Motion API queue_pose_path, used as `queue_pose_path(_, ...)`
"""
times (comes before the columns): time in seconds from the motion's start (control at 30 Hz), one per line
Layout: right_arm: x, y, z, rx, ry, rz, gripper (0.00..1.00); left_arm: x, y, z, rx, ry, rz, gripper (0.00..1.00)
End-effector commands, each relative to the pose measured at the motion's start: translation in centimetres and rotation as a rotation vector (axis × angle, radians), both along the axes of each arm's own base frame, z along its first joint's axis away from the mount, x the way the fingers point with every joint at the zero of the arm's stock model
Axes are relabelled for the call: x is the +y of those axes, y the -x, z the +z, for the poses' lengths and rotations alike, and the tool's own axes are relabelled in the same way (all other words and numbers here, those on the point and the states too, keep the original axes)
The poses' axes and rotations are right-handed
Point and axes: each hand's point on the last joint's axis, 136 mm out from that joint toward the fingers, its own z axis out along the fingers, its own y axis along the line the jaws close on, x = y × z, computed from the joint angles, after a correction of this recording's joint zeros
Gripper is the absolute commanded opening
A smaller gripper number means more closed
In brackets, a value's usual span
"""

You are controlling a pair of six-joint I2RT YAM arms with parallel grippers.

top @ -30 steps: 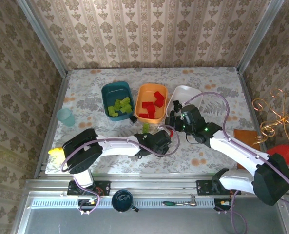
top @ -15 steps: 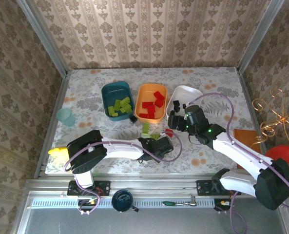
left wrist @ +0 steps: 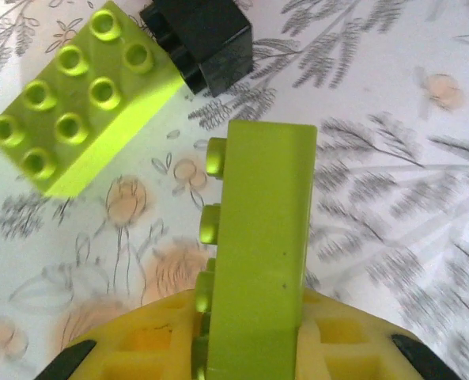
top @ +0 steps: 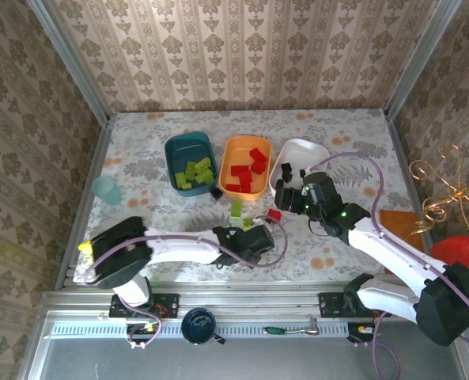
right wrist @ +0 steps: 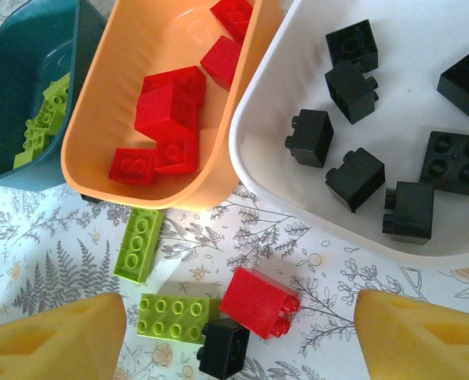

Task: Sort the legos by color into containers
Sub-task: Pick up the lego from the middle-left of the table, then place the lego in the container.

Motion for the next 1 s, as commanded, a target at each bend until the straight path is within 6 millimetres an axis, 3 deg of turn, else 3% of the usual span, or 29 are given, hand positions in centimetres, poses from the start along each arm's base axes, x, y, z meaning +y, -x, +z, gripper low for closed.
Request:
queue_pose_path(0.0,-0.8,0.5,-0.5,0.009,0.013,-0.022,0.77,0.6,0.7,3.7,0.029,0.13,0.033,0.16)
queue_pose_path(0.1,-0.9,0.6,-0.8,0.013,0.01,-0.024,0.77,2.4,-1.6,6.6,0.008,0.212,0.106,0.16)
queue_pose_path(0.37,-1.3,1.4,-2.0,0.043,0.023,-0.031,0.77,11.3,-15.2,10.5,-0.11,0.283,0.476,0.14)
queue_pose_path(0.53,-1.7,2.0,-2.6,0.059,0.024,-0.033,0.77,15.6,-21.7,10.5,-0.12,0.268,0.649,0.13)
queue_pose_path(0.7,-1.6,2.9,-2.9,0.068,0.002,-0.02,0.77,19.2,-26.0,8.6,-0.08,0.21,0.772,0.13)
queue_pose_path(0.77,-1.3,3.3,-3.2,0.076,-0.016,-0.005,0.77,19.8,-27.2,8.0,-0.059,0.204,0.795,0.19)
queue_pose_path(0.83,-1.1,3.7,-3.6,0.091,-0.027,0.009,0.78,19.9,-28.0,7.7,-0.041,0.203,0.806,0.35)
queue_pose_path(0.97,-1.0,4.3,-4.1,0.112,-0.03,0.028,0.78,19.3,-28.6,9.1,-0.042,0.252,0.795,0.58)
